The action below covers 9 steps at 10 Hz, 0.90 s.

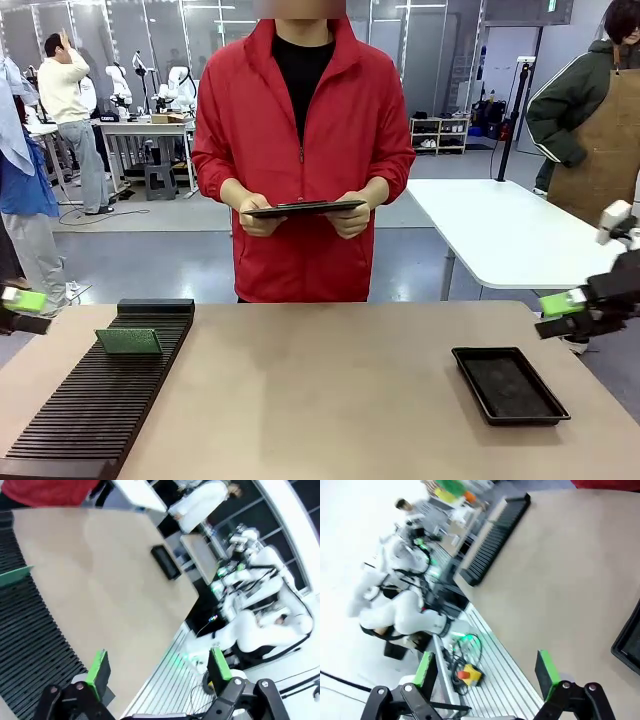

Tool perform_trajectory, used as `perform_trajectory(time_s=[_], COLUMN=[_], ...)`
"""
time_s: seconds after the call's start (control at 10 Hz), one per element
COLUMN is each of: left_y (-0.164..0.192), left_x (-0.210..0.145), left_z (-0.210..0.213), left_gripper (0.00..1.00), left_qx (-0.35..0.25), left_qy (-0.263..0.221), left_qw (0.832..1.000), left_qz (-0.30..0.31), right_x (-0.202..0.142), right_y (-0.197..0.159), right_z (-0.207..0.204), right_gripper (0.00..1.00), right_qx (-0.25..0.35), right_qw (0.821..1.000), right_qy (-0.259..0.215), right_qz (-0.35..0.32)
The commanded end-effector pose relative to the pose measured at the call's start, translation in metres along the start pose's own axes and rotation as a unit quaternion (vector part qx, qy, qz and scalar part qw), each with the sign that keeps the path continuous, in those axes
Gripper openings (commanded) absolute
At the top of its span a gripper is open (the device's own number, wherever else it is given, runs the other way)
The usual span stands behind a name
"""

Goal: Inspect the PCB.
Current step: Pick up the Blank PCB and present it to the human.

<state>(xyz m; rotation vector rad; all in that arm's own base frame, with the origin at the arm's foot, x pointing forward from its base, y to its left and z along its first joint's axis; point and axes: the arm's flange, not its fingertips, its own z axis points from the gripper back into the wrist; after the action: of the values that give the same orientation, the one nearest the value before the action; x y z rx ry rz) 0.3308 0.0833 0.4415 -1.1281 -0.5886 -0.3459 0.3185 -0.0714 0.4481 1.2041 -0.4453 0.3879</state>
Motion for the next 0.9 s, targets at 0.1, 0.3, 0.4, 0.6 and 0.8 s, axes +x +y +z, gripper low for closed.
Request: perform_trajectory(time_s=[0.1,0.3,0.4,0.6,0.8], left_y=[0.023,0.025,0.024,0.021,0.023], left_x=[-0.074,-0.099,-0.105,-0.107,-0.103], left_z=[0.035,0.067,0.077,0.085,0.086], left_gripper=[1.0,1.0,1.0,1.0,1.0], left_qx=[-0.053,-0.028,-0.027,-0.014,0.002], left_qy=[-0.046,-0.052,-0.074,-0.079,-0.092], left_qw=[0.996,0.998,0.996,0.995,0.994], left_qz=[0.061,0.029,0.034,0.052,0.063], right_x=[-0.088,-0.116,-0.126,-0.138,-0.135], right_y=[-0.023,-0.021,-0.022,-0.027,-0.024], right_z=[0.011,0.034,0.043,0.048,0.047], right_gripper=[1.0,1.0,1.0,1.0,1.0], right_qx=[0.039,0.047,0.043,0.038,0.032], right_qw=[0.998,0.994,0.993,0.992,0.992], right_qy=[-0.042,-0.07,-0.085,-0.085,-0.085], right_qz=[-0.029,-0.065,-0.073,-0.09,-0.085])
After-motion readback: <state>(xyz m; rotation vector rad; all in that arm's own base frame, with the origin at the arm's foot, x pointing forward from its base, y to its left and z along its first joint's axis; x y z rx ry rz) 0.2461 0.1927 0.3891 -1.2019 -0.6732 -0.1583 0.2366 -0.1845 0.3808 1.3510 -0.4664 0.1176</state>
